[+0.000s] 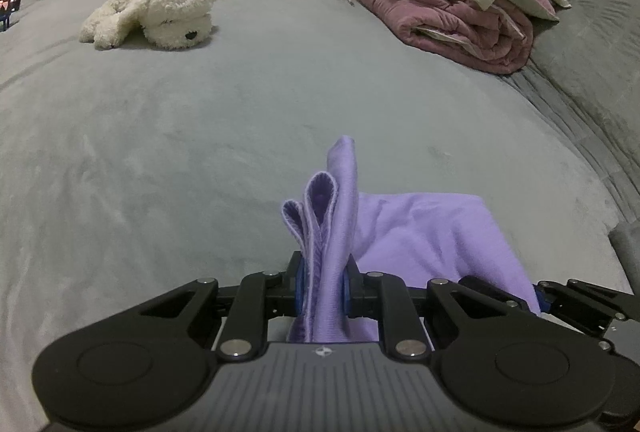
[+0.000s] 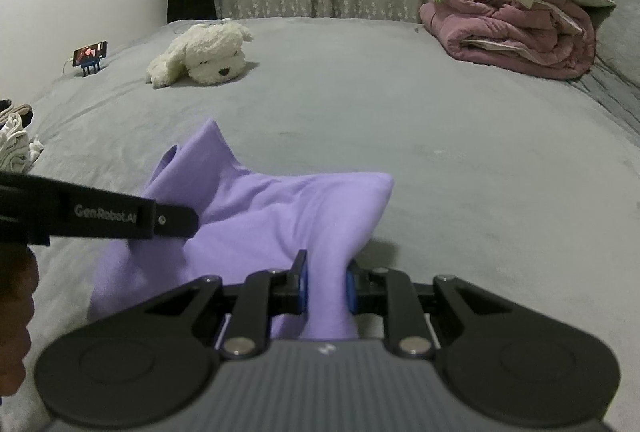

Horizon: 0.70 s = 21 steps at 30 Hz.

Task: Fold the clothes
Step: 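Hold the pants edge with both grippers and lift the bundle off the bed, then carry the folded pants with both grippers toward the grey folded garment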

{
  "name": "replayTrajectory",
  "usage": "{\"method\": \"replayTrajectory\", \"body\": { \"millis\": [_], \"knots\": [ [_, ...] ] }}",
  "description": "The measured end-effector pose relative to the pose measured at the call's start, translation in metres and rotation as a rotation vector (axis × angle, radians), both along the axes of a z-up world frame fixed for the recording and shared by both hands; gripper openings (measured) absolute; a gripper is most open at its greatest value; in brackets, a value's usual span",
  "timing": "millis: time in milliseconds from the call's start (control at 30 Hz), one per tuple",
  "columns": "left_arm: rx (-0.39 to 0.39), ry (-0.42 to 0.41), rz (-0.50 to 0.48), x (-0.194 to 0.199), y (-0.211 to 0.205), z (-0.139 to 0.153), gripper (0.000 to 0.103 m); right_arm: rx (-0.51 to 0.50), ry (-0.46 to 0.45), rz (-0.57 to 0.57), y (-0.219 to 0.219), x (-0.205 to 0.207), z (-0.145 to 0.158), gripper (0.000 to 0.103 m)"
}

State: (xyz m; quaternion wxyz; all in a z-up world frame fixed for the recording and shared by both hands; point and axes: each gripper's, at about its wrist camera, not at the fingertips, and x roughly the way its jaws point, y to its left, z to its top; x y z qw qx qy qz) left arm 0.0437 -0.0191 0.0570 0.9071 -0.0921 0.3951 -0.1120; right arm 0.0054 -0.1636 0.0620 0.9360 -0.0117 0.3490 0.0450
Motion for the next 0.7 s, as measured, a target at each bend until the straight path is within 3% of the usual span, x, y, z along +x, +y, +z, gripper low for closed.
{"method": "replayTrajectory", "body": {
  "millis": [333, 700],
  "knots": [
    [0.101, -0.083, -0.039, -0.029, -0.048, 0.004, 0.016, -0.114, -0.067, -0.007, -0.018, -0.03, 0.012, 0.016],
    [0.1, -0.147, -0.046, -0.047, -0.103, 0.023, 0.016, -0.122, -0.115, -0.076, -0.07, -0.06, 0.028, 0.016]
  ]
}}
